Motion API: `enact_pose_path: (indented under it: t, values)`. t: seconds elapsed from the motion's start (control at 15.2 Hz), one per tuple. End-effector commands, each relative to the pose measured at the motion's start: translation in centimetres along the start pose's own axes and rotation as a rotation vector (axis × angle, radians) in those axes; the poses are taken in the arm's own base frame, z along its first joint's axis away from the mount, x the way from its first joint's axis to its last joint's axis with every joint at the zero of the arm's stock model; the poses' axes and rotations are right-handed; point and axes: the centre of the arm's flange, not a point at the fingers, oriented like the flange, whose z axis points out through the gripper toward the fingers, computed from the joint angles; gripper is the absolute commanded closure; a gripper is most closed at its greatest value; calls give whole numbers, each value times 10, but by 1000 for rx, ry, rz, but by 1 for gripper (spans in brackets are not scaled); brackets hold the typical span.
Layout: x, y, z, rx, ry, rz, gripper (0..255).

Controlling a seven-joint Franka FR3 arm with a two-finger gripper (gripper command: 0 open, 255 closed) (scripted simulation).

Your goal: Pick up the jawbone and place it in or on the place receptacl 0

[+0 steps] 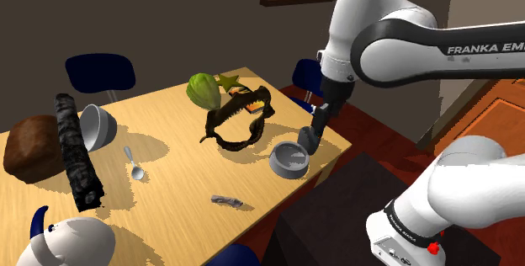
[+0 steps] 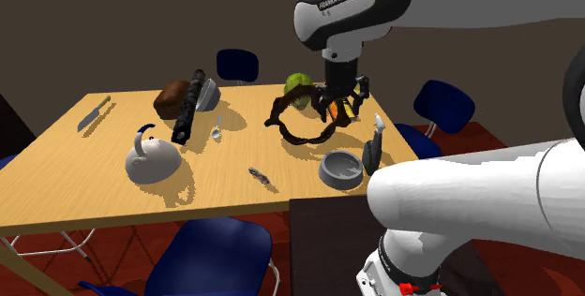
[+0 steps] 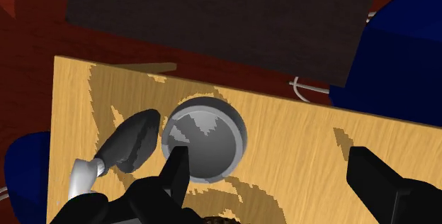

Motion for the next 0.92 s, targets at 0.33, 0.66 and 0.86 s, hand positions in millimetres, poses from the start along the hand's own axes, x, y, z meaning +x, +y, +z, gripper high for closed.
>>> enact_pose_path:
  t: [0.33,0.66,0.86]
  values:
    - [32,-65,63,-41,53,-31,0]
    - [55,-109,109,-70,89,-54,0]
    - [68,-135,136,-88,110,-68,0]
